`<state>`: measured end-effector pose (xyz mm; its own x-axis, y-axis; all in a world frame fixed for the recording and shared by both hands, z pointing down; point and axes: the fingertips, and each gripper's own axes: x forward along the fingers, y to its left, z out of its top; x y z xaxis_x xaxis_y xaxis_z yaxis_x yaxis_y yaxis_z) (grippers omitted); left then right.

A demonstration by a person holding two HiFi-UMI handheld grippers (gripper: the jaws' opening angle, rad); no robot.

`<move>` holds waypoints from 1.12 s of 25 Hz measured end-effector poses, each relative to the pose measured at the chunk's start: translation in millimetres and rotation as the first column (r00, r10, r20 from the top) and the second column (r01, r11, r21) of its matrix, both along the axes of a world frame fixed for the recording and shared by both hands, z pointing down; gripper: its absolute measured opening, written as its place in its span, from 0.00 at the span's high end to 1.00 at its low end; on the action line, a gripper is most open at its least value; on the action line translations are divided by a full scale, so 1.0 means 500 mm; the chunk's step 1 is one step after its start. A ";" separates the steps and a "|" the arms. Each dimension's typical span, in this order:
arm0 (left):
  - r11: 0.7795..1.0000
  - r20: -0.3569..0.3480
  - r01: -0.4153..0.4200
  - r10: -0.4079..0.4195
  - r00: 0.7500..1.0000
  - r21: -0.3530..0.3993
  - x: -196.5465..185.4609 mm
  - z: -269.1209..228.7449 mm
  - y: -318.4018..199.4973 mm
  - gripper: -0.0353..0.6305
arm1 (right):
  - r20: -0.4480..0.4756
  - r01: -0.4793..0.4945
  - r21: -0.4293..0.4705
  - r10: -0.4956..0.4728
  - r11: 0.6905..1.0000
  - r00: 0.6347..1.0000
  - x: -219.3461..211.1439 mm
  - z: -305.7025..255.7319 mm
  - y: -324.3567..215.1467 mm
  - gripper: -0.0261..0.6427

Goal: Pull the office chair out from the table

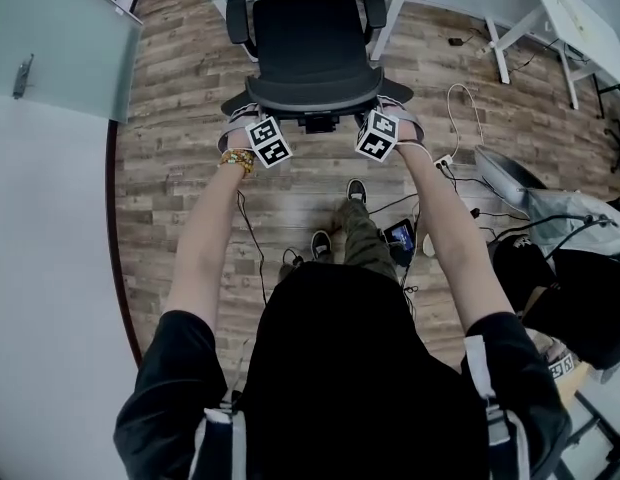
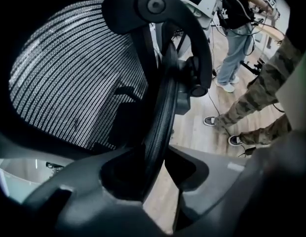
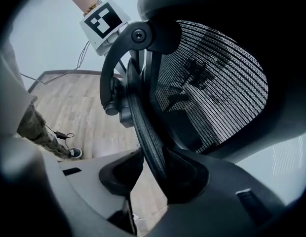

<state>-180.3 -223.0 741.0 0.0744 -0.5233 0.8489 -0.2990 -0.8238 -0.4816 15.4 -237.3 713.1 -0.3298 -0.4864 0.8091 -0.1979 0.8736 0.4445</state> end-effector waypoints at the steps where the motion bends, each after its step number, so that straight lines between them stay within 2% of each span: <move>1: 1.000 0.000 0.000 0.000 1.000 0.003 0.000 -0.001 0.004 0.72 | 0.001 0.000 0.003 0.000 1.000 1.000 -0.001 -0.001 0.005 0.78; 28: 0.999 0.015 -0.020 0.019 1.000 0.029 -0.024 -0.001 0.095 0.72 | 0.015 -0.020 0.016 0.020 1.000 1.000 -0.024 0.000 0.109 0.78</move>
